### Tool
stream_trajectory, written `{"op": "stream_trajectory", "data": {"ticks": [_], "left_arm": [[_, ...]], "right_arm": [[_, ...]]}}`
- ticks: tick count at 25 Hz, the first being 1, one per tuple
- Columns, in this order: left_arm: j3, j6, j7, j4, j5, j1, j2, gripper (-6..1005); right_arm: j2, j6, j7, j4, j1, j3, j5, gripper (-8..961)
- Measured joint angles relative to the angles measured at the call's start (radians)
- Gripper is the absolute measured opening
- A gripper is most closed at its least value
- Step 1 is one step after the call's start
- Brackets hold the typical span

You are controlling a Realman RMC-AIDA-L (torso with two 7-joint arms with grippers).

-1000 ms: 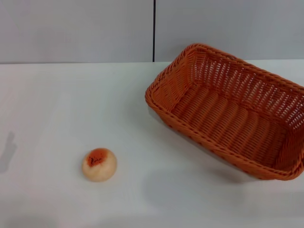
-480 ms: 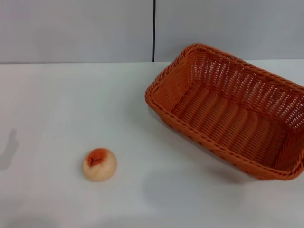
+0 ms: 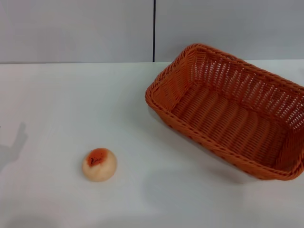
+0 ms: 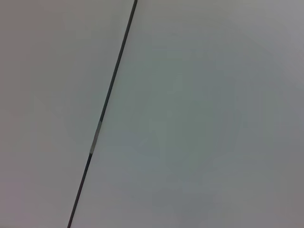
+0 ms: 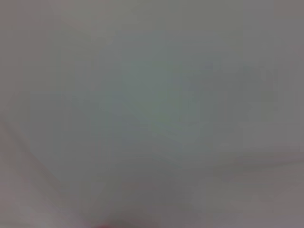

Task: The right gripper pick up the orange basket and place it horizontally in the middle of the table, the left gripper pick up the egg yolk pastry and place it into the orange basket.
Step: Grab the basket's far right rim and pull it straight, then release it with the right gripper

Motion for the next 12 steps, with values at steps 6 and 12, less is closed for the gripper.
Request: {"op": "stream_trajectory", "data": {"ticks": [6, 12], "left_arm": [[0.0, 0.002, 0.001, 0.001, 0.0, 0.006, 0.001, 802], [-0.001, 0.005, 0.001, 0.001, 0.0, 0.028, 0.002, 800]], "right_arm": [[-0.125, 0.1, 0.18, 0.133, 0.168, -0.175, -0.149, 680], [-0.119, 0.117, 0.184, 0.294, 0.326, -0.234, -0.378, 670]]}}
